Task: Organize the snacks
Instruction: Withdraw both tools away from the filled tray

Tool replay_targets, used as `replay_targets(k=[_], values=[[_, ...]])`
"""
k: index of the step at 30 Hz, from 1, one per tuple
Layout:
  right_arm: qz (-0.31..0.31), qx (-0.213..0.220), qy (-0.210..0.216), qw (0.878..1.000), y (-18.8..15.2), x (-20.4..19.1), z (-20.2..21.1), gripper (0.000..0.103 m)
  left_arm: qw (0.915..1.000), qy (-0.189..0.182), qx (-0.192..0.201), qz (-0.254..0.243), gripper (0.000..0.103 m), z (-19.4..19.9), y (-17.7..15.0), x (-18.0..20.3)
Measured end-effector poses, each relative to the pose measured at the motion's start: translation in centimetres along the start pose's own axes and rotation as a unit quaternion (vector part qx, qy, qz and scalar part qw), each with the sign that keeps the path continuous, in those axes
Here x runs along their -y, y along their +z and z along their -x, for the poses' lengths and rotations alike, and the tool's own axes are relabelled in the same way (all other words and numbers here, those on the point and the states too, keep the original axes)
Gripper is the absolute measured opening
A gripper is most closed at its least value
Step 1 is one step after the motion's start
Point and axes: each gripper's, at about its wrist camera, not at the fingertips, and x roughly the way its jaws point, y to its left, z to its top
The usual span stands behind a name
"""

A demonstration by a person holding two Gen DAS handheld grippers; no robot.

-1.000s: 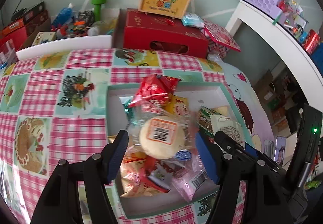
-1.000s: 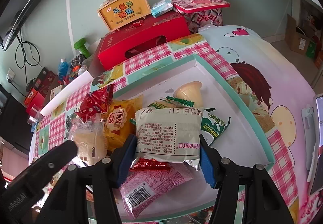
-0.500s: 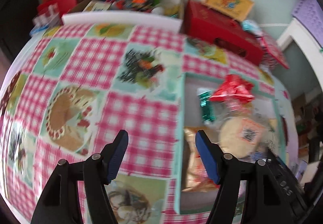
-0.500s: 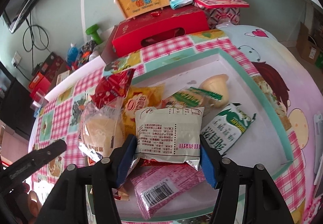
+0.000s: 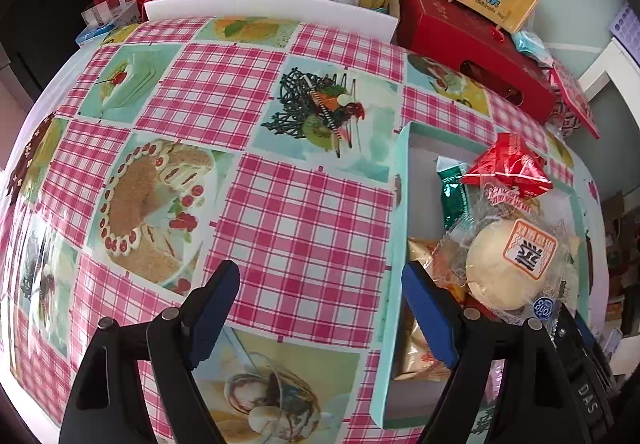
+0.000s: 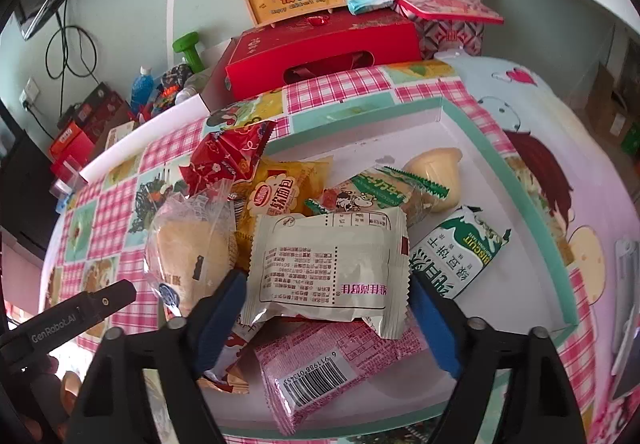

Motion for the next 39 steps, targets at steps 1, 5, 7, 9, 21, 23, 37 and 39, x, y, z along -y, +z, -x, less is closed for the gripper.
replay_targets(k=[1,5,7,9,21,23,37,39], values=[[0.007,0.003,-0.007,1.000,0.0,-0.2,0.1,0.094,1.0000,0.005,-0.002,0.001,0.084,-0.1,0.0,0.0],[0.020,0.008,-0.021,1.000,-0.2,-0.6,0.3,0.103,0.9998,0.020,-0.005,0.000,0.091,-0.5,-0.1,-0.2],[0.020,0.007,-0.024,0.999,-0.2,-0.6,0.2,0.103,0.9997,0.026,-0.005,-0.001,0.092,-0.7,-0.2,-0.3],[0.018,0.006,-0.026,0.999,-0.3,-0.4,0.1,0.103,0.9995,0.031,-0.005,-0.001,0.092,-0.8,-0.2,-0.3],[0.002,0.012,-0.036,0.999,-0.6,0.8,1.0,0.103,0.9983,0.056,-0.001,0.017,0.094,-0.8,-0.5,-1.4],[0.002,0.012,-0.036,0.999,-0.9,0.9,1.3,0.103,0.9982,0.059,0.001,0.016,0.094,-0.6,-0.6,-1.4],[0.019,0.012,-0.026,0.999,-3.4,-0.6,3.3,0.103,0.9964,0.084,0.008,-0.002,0.094,1.1,-2.8,-1.8],[0.022,0.013,-0.025,0.999,-3.6,-0.8,3.6,0.103,0.9964,0.084,0.005,-0.004,0.094,1.1,-3.3,-2.0]])
